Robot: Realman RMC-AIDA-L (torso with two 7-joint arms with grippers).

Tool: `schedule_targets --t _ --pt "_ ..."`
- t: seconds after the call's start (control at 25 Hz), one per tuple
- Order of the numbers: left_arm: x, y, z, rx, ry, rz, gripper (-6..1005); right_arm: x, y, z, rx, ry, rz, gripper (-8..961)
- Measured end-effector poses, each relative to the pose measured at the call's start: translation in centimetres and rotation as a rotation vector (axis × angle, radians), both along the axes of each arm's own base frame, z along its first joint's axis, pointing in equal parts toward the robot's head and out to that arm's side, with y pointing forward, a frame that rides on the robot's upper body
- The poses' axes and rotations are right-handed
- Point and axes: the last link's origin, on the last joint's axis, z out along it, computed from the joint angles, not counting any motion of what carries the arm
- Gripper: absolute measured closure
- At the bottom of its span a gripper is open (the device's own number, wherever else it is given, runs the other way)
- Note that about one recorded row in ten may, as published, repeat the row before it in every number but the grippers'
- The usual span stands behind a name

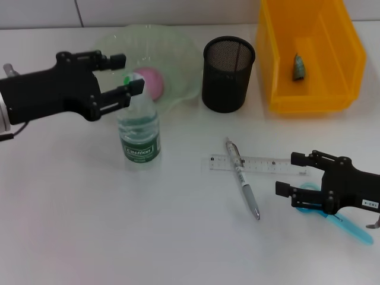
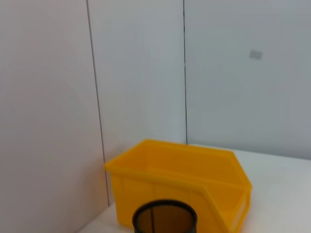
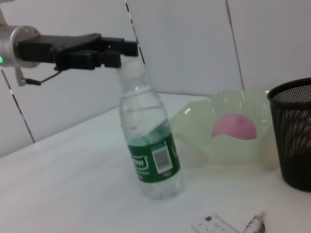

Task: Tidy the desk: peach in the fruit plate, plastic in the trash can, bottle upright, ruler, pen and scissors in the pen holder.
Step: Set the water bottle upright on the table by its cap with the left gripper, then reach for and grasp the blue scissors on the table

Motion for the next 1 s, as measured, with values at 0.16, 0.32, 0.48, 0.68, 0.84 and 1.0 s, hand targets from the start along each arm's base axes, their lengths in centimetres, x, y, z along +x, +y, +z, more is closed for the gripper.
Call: schedule_targets --t 0.16,0.32,0.48,0.68,0.84,1.0 --pt "0.7 0.1 1.0 0.041 -0.021 -0.038 466 -0.2 0.1 0.6 -0.009 0.018 -0.011 111" --pt "1.4 -0.6 2.3 0.077 -0.043 -0.086 225 -1.0 0.4 2.5 -0.029 0.039 -0.03 111" --pt "2.0 -2.2 2.0 0.039 -0.083 -0.18 131 -2.2 0.8 5.0 -0.067 0.011 -0.04 110" --pt "1.3 -5.6 -1.5 -0.072 -0.136 -0.359 122 -6.0 1.7 10.6 -0.174 -0.209 -0.161 110" --pt "-1.2 -7.1 -6.5 -0.167 -0.149 -0.366 120 -8.3 2.2 12.7 -0.235 -0.398 -0.344 110" --pt "-2.1 -7.0 -8.3 -0.219 -0.171 -0.323 123 -10.4 2.2 13.3 -0.259 -0.59 -0.516 111"
